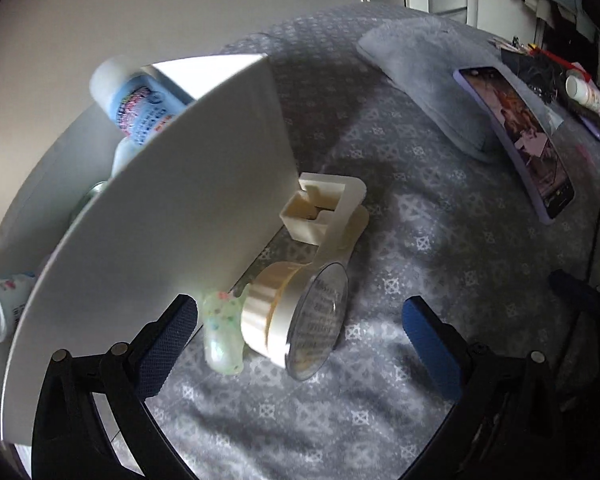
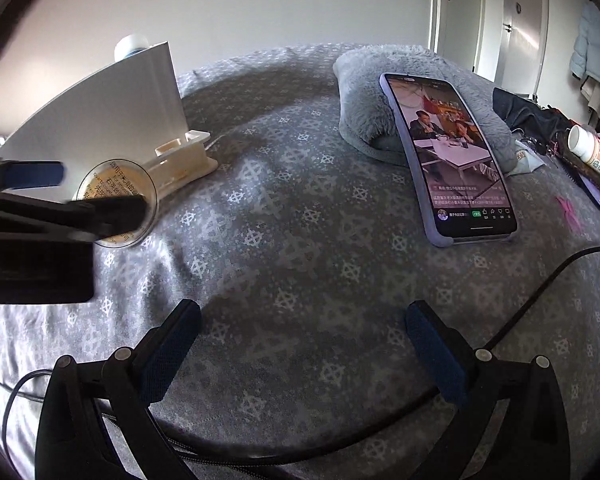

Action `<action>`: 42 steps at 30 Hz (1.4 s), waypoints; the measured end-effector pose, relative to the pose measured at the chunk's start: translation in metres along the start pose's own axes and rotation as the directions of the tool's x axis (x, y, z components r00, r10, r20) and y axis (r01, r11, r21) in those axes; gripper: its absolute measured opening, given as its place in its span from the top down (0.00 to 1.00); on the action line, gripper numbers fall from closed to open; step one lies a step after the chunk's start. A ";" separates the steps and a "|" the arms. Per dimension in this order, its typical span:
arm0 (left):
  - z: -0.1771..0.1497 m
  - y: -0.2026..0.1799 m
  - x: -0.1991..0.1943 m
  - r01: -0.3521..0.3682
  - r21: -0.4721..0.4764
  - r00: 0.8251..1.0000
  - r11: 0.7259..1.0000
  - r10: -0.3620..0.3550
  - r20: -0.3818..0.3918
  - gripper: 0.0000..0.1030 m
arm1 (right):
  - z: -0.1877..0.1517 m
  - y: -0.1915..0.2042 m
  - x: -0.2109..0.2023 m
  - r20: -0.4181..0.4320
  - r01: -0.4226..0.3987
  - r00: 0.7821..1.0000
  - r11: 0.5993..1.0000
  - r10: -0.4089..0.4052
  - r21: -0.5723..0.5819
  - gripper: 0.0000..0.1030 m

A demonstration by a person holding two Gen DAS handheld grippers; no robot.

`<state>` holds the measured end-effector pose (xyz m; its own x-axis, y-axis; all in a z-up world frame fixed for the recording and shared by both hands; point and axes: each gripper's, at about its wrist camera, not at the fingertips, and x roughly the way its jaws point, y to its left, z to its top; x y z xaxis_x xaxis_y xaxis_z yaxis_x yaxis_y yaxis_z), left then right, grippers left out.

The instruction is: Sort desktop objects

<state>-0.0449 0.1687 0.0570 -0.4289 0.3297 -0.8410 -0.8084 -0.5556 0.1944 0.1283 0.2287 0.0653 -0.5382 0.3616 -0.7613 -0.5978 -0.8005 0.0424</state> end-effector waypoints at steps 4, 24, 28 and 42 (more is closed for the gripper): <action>0.003 -0.006 0.011 -0.021 0.011 1.000 1.000 0.021 0.013 0.01 | -0.001 0.001 -0.001 0.000 0.003 1.000 1.000 -0.003 -0.006 0.00; -0.049 0.057 -0.118 0.237 -0.315 0.954 0.919 -0.159 0.254 1.00 | -0.001 0.001 -0.004 -0.002 0.010 1.000 1.000 -0.010 -0.014 0.00; -0.050 0.076 -0.151 0.270 -0.353 0.932 0.896 -0.150 0.331 1.00 | -0.001 0.000 -0.004 -0.002 0.015 1.000 1.000 -0.015 -0.017 0.00; -0.037 0.019 -0.067 0.078 -0.315 0.996 0.946 -0.063 0.058 0.11 | -0.002 0.001 -0.004 0.001 0.015 1.000 1.000 -0.015 -0.018 0.00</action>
<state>-0.0167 0.1077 0.0982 -0.4000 0.4079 -0.8207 -0.6711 -0.7403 -0.0409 0.1314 0.2256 0.0666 -0.5296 0.3744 -0.7611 -0.5950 -0.8035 0.0188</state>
